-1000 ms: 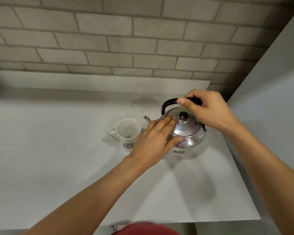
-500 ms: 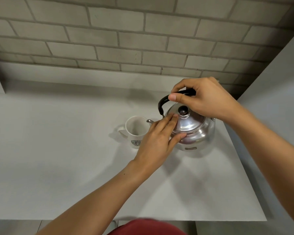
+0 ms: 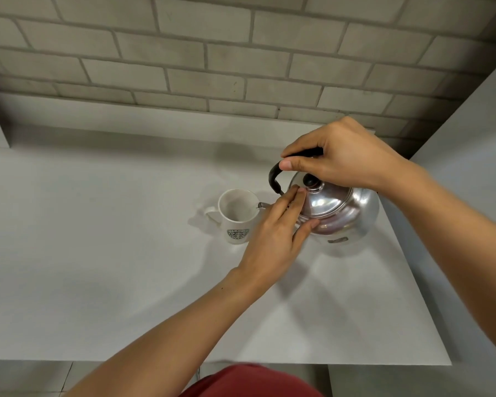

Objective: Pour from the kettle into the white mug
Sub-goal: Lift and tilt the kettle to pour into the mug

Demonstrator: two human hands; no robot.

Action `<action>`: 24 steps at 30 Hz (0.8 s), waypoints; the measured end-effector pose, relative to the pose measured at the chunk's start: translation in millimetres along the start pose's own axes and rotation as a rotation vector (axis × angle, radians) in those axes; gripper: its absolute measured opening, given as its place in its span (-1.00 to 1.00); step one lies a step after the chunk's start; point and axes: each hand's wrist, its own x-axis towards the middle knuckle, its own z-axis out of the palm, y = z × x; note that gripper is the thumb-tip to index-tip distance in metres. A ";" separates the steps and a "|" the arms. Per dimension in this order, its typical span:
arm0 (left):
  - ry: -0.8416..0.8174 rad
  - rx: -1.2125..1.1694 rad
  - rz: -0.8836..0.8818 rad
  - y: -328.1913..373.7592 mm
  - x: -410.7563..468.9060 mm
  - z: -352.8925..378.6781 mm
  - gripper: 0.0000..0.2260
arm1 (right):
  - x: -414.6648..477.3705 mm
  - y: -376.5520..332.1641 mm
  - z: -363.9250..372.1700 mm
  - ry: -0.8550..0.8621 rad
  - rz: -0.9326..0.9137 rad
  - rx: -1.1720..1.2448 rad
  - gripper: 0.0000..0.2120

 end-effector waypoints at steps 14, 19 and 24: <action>0.062 -0.096 0.035 11.7 9.0 -0.5 -0.49 | 17.3 -12.6 -28.2 -0.106 -0.049 -0.065 -0.75; 0.079 -0.124 0.045 13.9 11.6 -1.1 -0.49 | 20.5 -14.5 -33.0 -0.123 -0.044 -0.075 -0.77; 0.079 -0.105 0.062 14.8 13.3 -1.4 -0.48 | 21.2 -15.4 -34.6 -0.133 -0.034 -0.084 -0.77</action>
